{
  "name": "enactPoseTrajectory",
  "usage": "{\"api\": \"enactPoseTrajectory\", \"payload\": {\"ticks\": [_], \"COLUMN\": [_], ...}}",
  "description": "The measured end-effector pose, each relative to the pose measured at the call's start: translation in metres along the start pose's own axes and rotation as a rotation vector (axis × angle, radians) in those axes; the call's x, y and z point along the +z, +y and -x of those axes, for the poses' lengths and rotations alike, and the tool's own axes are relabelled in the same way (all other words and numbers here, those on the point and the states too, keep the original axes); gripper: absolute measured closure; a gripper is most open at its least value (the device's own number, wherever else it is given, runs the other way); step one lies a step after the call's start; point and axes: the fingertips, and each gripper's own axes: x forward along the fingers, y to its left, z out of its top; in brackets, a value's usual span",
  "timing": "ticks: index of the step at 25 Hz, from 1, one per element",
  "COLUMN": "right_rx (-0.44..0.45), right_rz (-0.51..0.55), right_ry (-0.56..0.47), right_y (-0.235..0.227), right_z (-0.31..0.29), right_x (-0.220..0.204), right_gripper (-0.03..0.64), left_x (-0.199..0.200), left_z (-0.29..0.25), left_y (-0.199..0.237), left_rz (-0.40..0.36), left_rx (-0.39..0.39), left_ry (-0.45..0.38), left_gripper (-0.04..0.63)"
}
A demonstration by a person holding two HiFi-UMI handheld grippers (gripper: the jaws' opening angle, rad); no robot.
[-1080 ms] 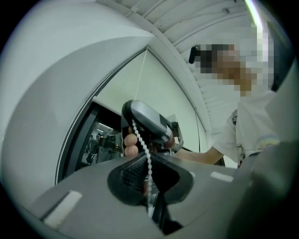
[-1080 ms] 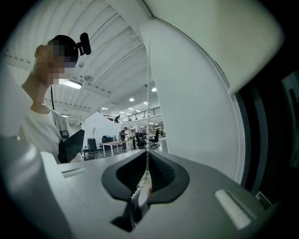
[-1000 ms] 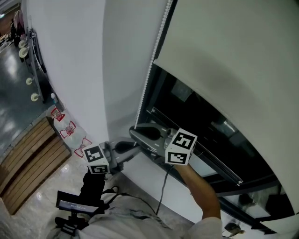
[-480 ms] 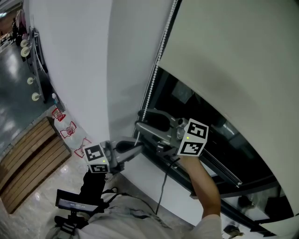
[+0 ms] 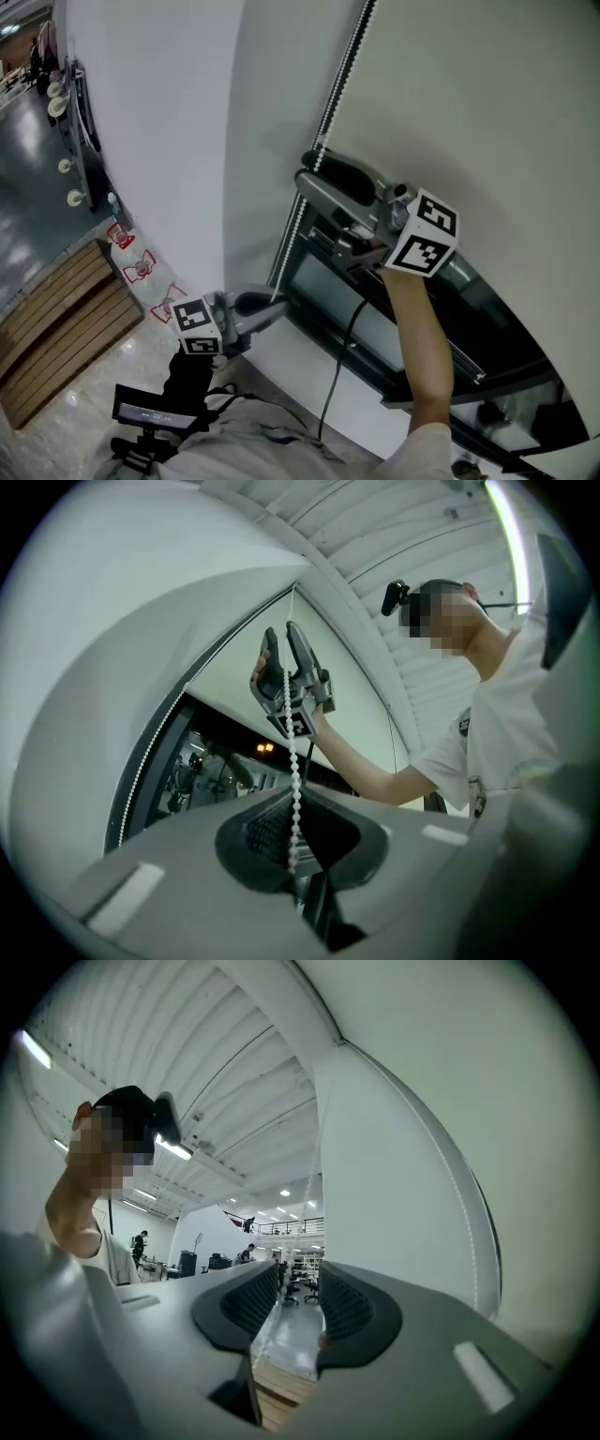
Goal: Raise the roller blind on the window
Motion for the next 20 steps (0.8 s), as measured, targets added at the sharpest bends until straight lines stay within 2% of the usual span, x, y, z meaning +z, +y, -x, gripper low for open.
{"api": "enactPoseTrajectory", "payload": {"ticks": [8,16,17,20], "right_rx": [0.012,-0.002,-0.007,-0.028], "right_rz": [0.069,0.152,0.161,0.165], "right_ry": [-0.060,-0.108,-0.117,-0.151], "right_y": [-0.015,0.000,0.001,0.003], "right_z": [-0.016,-0.023,-0.023,-0.022], "right_x": [0.091,0.123,0.126,0.131], "right_gripper": [0.492,0.508,0.516,0.598], "left_x": [0.014,0.000,-0.001,-0.004], "left_z": [-0.015,-0.002,-0.001,0.000], "left_y": [-0.001,-0.002,-0.002,-0.002], "left_rz": [0.016,0.015,0.015,0.018], "left_rx": [-0.001,0.001,0.000,0.002], "left_ry": [-0.003,-0.011,-0.014,-0.018], "left_gripper": [0.597,0.597,0.597,0.597]}}
